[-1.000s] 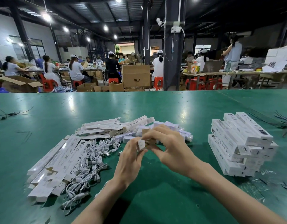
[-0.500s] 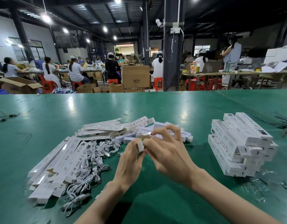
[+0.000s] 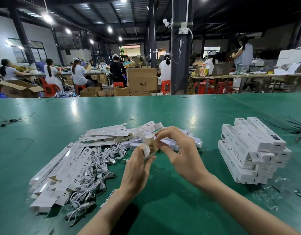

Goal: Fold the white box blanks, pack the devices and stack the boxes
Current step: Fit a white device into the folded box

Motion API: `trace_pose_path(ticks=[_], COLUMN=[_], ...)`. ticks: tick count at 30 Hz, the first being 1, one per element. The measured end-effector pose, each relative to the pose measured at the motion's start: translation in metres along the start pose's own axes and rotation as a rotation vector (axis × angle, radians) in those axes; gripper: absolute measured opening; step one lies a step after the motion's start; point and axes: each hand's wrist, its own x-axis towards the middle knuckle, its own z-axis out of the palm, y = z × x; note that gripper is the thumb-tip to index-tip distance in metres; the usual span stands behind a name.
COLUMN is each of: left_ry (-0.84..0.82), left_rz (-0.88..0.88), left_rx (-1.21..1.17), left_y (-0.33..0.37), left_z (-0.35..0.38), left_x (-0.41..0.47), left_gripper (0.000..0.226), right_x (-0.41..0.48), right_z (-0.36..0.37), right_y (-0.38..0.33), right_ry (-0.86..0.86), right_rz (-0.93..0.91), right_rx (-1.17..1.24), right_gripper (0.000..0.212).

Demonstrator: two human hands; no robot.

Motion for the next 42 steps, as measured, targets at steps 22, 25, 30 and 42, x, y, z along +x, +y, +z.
trace_pose_path(ticks=[22, 25, 30, 42], left_ry=[-0.056, -0.047, -0.005, -0.011], left_rz=[0.078, 0.091, 0.094, 0.092], left_rx=[-0.009, 0.011, 0.012, -0.016], left_y=[0.006, 0.004, 0.003, 0.005], left_z=[0.001, 0.000, -0.002, -0.002], left_x=[-0.002, -0.003, -0.002, -0.003], left_gripper=[0.032, 0.035, 0.036, 0.037], right_x=[-0.001, -0.004, -0.004, -0.003], right_z=[-0.001, -0.001, -0.004, -0.004], right_y=[0.001, 0.003, 0.004, 0.012], right_ry=[-0.076, -0.132, -0.149, -0.110], right_rz=[-0.049, -0.161, -0.143, -0.188], right_rx=[-0.102, -0.169, -0.066, -0.073], right_gripper=[0.024, 0.015, 0.016, 0.011])
